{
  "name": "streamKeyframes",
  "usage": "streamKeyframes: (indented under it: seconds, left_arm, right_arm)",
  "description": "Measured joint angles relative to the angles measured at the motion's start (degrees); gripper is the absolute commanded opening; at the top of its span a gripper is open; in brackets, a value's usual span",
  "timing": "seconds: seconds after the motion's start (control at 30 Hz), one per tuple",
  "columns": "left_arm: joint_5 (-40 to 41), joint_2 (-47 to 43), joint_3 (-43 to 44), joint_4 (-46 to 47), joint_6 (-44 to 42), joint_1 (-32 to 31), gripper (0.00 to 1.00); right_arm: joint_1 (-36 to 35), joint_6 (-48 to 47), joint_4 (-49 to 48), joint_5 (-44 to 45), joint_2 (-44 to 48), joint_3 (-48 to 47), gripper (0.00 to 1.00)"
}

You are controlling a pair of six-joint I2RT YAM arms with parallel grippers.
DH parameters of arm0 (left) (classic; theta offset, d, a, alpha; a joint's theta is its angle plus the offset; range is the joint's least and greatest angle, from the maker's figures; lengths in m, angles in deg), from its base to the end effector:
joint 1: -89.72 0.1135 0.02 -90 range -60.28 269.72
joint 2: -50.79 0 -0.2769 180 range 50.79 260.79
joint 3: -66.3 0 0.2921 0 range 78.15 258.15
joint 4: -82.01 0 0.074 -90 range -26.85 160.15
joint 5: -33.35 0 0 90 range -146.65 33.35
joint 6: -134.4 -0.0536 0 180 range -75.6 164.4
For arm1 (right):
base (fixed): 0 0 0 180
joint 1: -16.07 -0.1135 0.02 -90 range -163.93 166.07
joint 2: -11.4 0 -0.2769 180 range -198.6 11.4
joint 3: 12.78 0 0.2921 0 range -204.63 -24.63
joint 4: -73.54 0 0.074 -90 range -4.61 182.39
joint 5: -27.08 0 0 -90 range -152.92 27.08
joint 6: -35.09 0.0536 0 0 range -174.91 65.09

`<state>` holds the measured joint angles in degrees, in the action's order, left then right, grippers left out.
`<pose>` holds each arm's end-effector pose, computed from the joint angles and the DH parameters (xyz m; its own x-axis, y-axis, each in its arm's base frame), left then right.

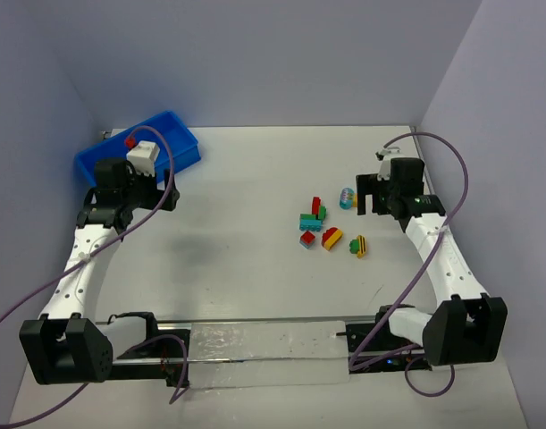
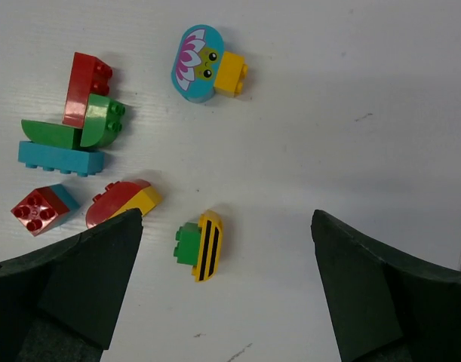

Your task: Sort the legos into containers by color

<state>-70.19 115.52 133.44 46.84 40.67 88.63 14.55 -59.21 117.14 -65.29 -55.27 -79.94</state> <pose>0.2994 -0.0182 0.3079 -0.5259 0.0733 -0.8474 0.2501 0.9656 -0.0717 0.2954 0.0101 0.2831 -0.6770 -0.0929 -0.7301 -0.1077 0.9938 -0.0266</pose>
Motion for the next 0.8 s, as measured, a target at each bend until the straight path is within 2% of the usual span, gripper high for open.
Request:
streamKeyframes:
  seconds: [0.27,0.8]
  left_arm:
    - [2.6,0.1,-0.4,0.9,0.2,0.0,0.99]
    - [7.7,2.3,-0.2,1.5,1.7,-0.2,0.99]
  right_arm:
    - [0.0,5.5,0.6,3.1,-6.5,-4.8,1.0]
    - [-5.0,18.2,5.0,11.9,-28.6,-21.8,1.0]
